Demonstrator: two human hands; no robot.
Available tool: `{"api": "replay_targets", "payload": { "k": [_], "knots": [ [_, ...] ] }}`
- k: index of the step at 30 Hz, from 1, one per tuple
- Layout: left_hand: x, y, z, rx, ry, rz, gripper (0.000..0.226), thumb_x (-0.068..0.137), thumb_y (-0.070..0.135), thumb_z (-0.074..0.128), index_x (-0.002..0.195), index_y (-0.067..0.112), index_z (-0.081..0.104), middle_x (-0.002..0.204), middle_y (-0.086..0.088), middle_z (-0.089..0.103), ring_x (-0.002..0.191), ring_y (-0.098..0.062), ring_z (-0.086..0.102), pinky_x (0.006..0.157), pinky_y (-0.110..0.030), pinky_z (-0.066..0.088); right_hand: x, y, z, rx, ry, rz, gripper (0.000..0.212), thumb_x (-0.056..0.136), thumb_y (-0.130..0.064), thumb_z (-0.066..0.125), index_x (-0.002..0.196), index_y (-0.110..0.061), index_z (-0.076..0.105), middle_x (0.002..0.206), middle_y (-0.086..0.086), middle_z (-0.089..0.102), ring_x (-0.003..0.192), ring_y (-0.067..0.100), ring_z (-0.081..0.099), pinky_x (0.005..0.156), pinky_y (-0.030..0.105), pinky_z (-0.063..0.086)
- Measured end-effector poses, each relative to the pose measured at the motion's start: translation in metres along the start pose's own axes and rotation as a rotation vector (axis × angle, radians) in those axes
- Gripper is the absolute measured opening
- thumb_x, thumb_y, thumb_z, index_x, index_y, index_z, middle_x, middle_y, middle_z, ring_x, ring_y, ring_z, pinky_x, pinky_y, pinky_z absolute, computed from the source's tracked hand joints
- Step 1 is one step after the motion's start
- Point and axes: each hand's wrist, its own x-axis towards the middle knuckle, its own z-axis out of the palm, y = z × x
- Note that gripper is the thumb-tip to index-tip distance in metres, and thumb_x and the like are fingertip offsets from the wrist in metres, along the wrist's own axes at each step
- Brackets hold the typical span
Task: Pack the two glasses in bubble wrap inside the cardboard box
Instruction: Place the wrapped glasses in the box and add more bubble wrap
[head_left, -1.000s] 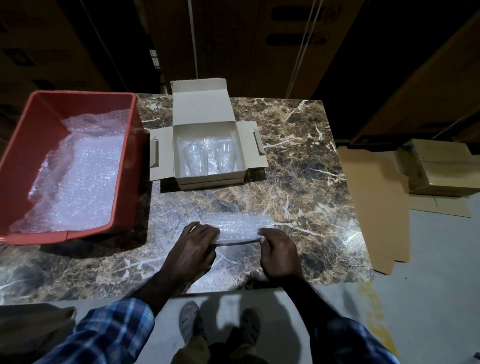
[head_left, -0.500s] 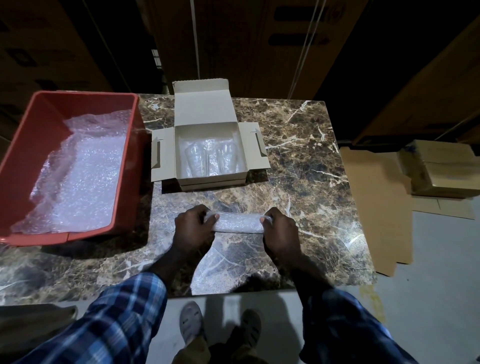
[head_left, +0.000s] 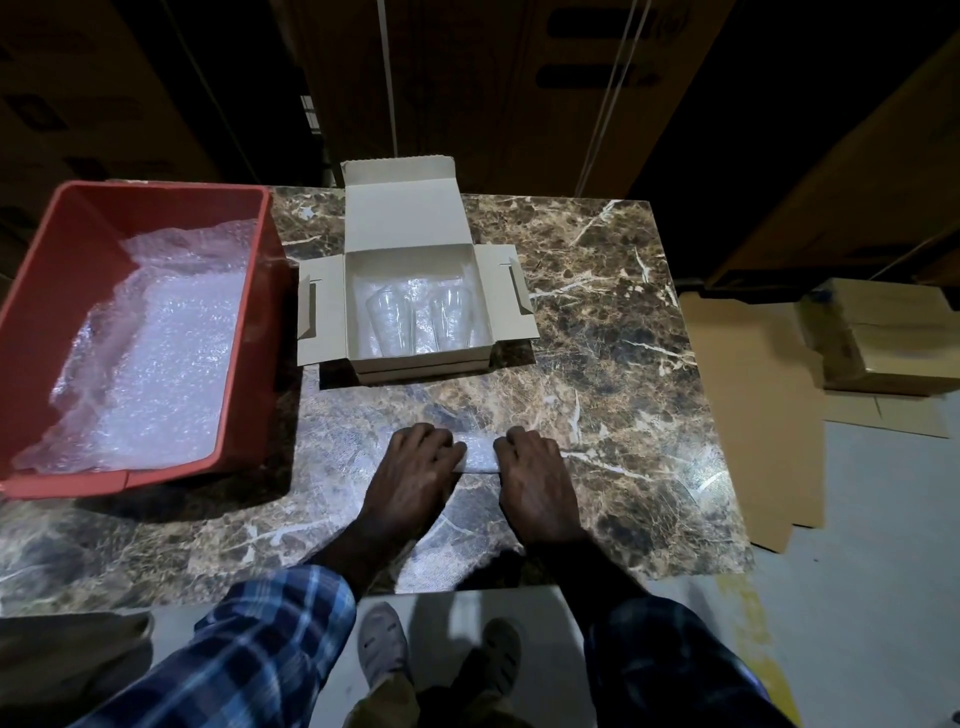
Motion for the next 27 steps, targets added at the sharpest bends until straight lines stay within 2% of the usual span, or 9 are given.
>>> {"api": "replay_targets", "payload": {
  "k": [2, 4, 7, 10, 14, 19, 21, 23, 27],
  "knots": [
    [-0.005, 0.001, 0.004, -0.062, 0.003, 0.036, 0.022, 0.094, 0.021, 0.061, 0.114, 0.012, 0.065, 0.109, -0.004, 0.062, 0.100, -0.027, 0.055, 0.086, -0.036, 0.038, -0.004, 0.000, 0.002, 0.034, -0.011, -0.019, 0.016, 0.087, -0.016, 0.054, 0.100, -0.011, 0.061, 0.096, 0.009, 0.057, 0.082, 0.029, 0.055, 0.072, 0.039, 0.037],
    [-0.011, 0.000, 0.004, -0.108, -0.019, 0.038, 0.027, 0.097, 0.024, 0.057, 0.120, 0.010, 0.063, 0.115, -0.006, 0.061, 0.104, -0.027, 0.057, 0.089, -0.036, 0.040, -0.008, 0.002, 0.003, 0.007, -0.030, -0.057, 0.027, 0.090, -0.025, 0.061, 0.114, -0.014, 0.064, 0.106, 0.012, 0.060, 0.086, 0.030, 0.055, 0.072, 0.040, 0.041],
    [-0.015, -0.007, 0.001, -0.099, -0.042, 0.040, 0.035, 0.099, 0.034, 0.057, 0.123, 0.010, 0.063, 0.120, -0.006, 0.062, 0.110, -0.025, 0.056, 0.093, -0.035, 0.040, -0.015, 0.009, 0.005, -0.021, -0.026, -0.095, 0.038, 0.085, -0.020, 0.071, 0.122, -0.015, 0.066, 0.115, 0.017, 0.062, 0.087, 0.033, 0.056, 0.072, 0.039, 0.043],
    [-0.015, -0.015, -0.001, -0.084, -0.034, 0.057, 0.031, 0.101, 0.030, 0.052, 0.119, 0.008, 0.065, 0.118, -0.008, 0.064, 0.109, -0.027, 0.059, 0.093, -0.036, 0.042, -0.021, 0.021, 0.005, -0.005, 0.003, -0.044, 0.039, 0.080, -0.012, 0.076, 0.119, -0.011, 0.068, 0.118, 0.018, 0.063, 0.093, 0.033, 0.056, 0.078, 0.040, 0.042],
    [-0.010, -0.016, -0.006, -0.107, -0.015, 0.033, 0.022, 0.100, 0.024, 0.058, 0.111, 0.007, 0.068, 0.109, -0.007, 0.066, 0.101, -0.027, 0.060, 0.089, -0.036, 0.045, -0.019, 0.021, 0.001, 0.079, 0.008, 0.018, 0.024, 0.081, -0.007, 0.075, 0.104, -0.008, 0.070, 0.116, 0.012, 0.064, 0.103, 0.031, 0.055, 0.084, 0.040, 0.039],
    [0.001, -0.021, -0.010, -0.258, -0.028, -0.097, 0.019, 0.102, 0.029, 0.055, 0.098, 0.015, 0.067, 0.097, 0.002, 0.061, 0.088, -0.018, 0.053, 0.080, -0.034, 0.043, -0.005, 0.023, -0.005, 0.240, -0.028, 0.164, 0.004, 0.089, -0.012, 0.071, 0.088, -0.015, 0.069, 0.093, -0.001, 0.064, 0.090, 0.025, 0.054, 0.076, 0.037, 0.035],
    [0.005, -0.019, -0.010, -0.282, -0.013, -0.191, 0.017, 0.102, 0.027, 0.057, 0.093, 0.018, 0.068, 0.090, 0.005, 0.059, 0.085, -0.016, 0.048, 0.079, -0.036, 0.041, 0.001, 0.025, -0.010, 0.276, -0.069, 0.218, 0.010, 0.094, -0.020, 0.065, 0.085, -0.017, 0.069, 0.089, -0.003, 0.064, 0.090, 0.024, 0.053, 0.077, 0.039, 0.036],
    [0.009, -0.017, -0.010, -0.299, -0.013, -0.325, 0.017, 0.100, 0.025, 0.058, 0.090, 0.021, 0.071, 0.087, 0.007, 0.059, 0.088, -0.015, 0.045, 0.083, -0.037, 0.037, 0.006, 0.026, -0.012, 0.322, -0.123, 0.277, 0.018, 0.098, -0.025, 0.060, 0.084, -0.017, 0.069, 0.090, -0.002, 0.064, 0.094, 0.025, 0.052, 0.080, 0.042, 0.038],
    [0.019, -0.014, -0.011, -0.317, -0.087, -0.516, 0.021, 0.099, 0.033, 0.057, 0.087, 0.025, 0.073, 0.088, 0.006, 0.063, 0.097, -0.017, 0.044, 0.083, -0.030, 0.018, 0.013, 0.023, -0.010, 0.379, -0.169, 0.455, 0.020, 0.097, -0.032, 0.059, 0.091, -0.018, 0.072, 0.101, 0.000, 0.064, 0.103, 0.024, 0.049, 0.090, 0.041, 0.035]
  ]
}}
